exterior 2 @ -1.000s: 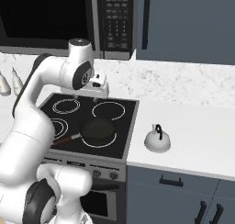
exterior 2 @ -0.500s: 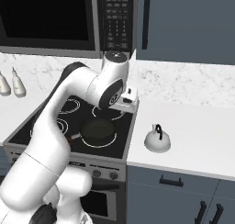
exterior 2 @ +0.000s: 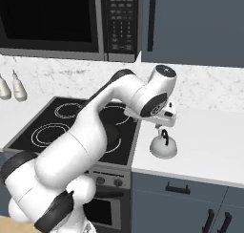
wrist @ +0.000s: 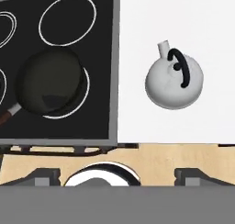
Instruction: Pick the kettle from the counter and place it on a stove burner. Then turn the burner on.
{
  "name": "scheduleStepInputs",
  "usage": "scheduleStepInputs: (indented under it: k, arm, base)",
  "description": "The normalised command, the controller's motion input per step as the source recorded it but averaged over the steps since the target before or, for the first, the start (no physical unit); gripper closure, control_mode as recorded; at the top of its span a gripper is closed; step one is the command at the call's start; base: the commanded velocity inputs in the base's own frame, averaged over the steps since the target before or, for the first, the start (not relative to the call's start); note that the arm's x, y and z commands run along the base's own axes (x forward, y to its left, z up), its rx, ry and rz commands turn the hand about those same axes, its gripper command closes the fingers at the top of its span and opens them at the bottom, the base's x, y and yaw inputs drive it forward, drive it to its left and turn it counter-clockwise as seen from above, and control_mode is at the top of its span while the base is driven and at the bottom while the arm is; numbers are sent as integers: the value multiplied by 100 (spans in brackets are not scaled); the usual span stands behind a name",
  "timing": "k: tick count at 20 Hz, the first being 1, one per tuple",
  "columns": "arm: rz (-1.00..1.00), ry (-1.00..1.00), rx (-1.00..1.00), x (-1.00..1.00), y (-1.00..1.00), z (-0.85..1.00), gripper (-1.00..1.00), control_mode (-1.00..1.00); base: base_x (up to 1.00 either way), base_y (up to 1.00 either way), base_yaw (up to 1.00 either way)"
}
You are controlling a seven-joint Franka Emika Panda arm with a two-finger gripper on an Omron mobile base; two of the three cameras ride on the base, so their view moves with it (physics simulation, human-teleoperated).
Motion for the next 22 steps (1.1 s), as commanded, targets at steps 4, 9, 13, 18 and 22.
scheduleStepInputs:
  k: [4,9,13,18,22]
  arm:
    - [9,30,6,89,-92,-55,-100,-100]
    - [9,18,1,69,-60,-55,-100,-100]
    - [1,8,0,5,-1,-18,-100,-100]
    - [2,2,-2,5,0,-46,-100,-100]
    - [3,0,-2,8,0,-48,-100,-100]
  base:
    - [0,0,0]
    - [0,0,0]
    - [0,0,0]
    - [0,0,0]
    - [0,0,0]
